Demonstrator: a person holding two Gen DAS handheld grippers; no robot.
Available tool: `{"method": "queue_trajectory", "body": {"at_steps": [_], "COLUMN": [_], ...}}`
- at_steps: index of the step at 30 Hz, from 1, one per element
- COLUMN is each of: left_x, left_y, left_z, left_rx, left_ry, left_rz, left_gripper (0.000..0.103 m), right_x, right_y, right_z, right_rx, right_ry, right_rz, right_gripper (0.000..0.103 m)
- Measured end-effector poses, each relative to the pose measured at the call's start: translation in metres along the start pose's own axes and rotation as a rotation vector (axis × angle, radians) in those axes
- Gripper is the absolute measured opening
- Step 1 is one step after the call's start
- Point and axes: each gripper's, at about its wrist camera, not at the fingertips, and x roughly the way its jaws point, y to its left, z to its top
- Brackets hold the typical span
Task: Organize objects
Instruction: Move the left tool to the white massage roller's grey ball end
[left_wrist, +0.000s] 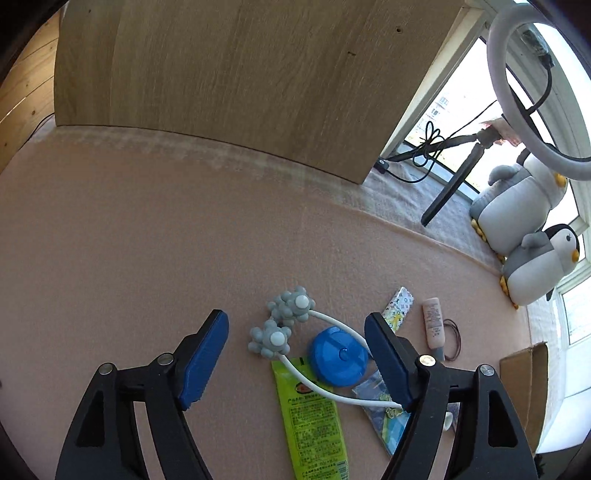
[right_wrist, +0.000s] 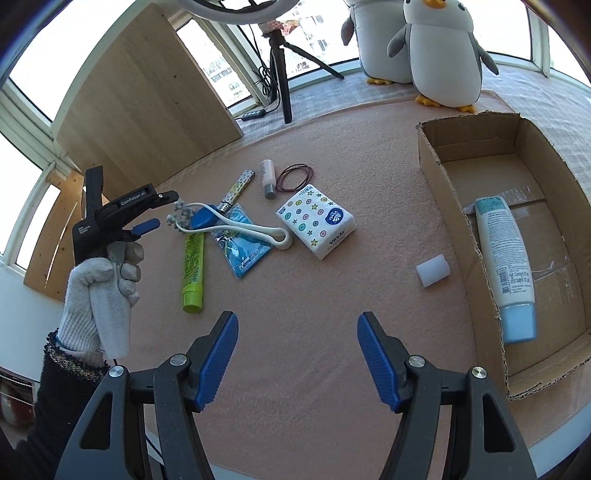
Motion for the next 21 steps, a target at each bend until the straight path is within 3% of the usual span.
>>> {"method": "queue_trajectory", "body": {"at_steps": [6, 12, 21], "left_x": [0.033, 0.052, 0.045], "left_y": [-0.008, -0.020, -0.041], "left_z": [0.013, 0.005, -0.024], "left_rx": [0.043, 0.118, 0.248], "left_ry": [0.045, 0.071, 0.065], "left_rz": [0.064, 0.105, 0.029], "left_gripper": [0.079, 0.078, 0.077], "right_x": [-0.004, -0.006, -0.006], "right_y": [-0.006, -0.014, -0.016], "right_z": [-0.003, -0.003, 0.000], "right_rx": [0.036, 0.064, 0.067], "right_ry": [-0.006, -0.011, -0.007], "right_rz": [-0.011, -0.027, -0.027], "right_gripper": [0.063, 0.063, 0.063]}}
